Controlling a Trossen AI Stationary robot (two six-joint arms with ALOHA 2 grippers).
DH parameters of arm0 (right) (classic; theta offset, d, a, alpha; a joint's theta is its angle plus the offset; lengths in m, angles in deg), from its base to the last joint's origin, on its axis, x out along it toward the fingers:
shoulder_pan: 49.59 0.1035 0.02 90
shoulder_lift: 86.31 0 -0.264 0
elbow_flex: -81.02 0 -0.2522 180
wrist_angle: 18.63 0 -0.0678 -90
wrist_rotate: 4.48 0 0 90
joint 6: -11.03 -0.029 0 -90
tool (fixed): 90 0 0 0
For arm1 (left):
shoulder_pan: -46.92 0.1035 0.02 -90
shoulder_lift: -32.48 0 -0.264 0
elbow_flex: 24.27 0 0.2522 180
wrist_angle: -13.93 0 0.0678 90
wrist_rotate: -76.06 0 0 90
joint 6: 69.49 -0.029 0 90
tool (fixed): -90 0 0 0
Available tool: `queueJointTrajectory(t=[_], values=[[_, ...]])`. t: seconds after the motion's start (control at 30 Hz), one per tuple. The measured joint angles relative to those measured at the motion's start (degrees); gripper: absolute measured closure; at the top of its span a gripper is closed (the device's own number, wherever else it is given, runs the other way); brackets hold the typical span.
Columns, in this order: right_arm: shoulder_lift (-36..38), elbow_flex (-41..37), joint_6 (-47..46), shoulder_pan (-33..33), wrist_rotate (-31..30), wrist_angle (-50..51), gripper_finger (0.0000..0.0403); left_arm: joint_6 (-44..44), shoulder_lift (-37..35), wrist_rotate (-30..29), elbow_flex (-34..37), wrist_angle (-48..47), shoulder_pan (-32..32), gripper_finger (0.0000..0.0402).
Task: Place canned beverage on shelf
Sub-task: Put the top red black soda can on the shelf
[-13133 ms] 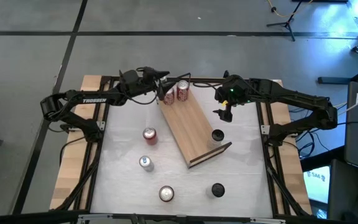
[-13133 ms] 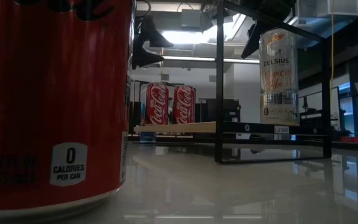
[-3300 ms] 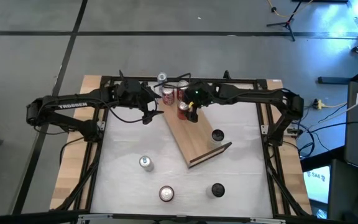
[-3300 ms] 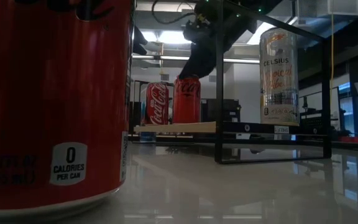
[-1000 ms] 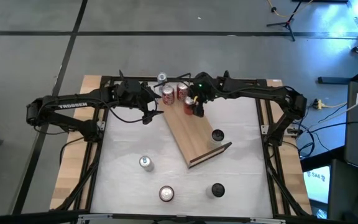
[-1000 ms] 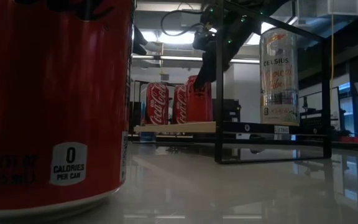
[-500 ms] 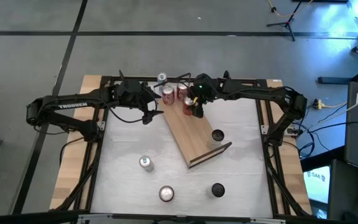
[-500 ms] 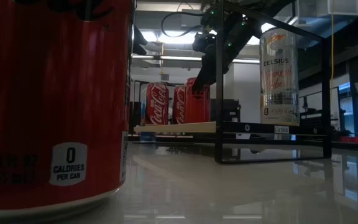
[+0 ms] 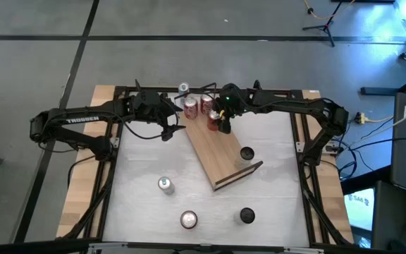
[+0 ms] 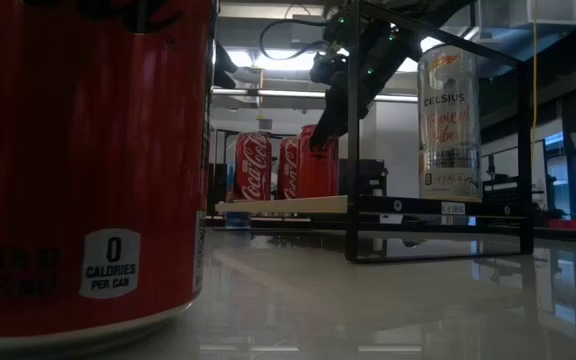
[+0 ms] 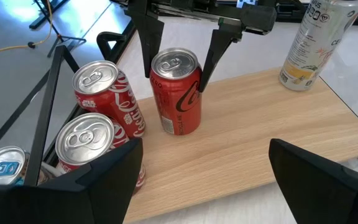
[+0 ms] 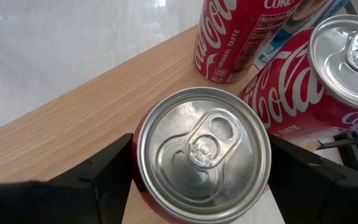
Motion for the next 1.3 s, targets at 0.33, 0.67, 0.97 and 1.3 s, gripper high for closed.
queueJointTrajectory(t=[0.33,0.67,0.97,1.3], values=[[0.0,-0.04,0.0,0.0,-0.01,0.01,0.0102,0.0,0.0,-0.02,0.0,0.0,-0.01,0.0064],[0.0,-0.13,0.07,0.0,-0.08,0.32,0.0056,0.0,0.0,0.0,0.0,0.0,0.0,0.0064],[-0.04,-0.24,0.07,0.02,-0.08,0.27,0.002,-0.01,0.0,-0.01,0.0,0.0,-0.01,0.0064],[0.37,0.77,0.07,0.02,-0.07,1.68,0.0033,-0.09,0.0,-0.01,0.0,0.0,0.0,0.0064]])
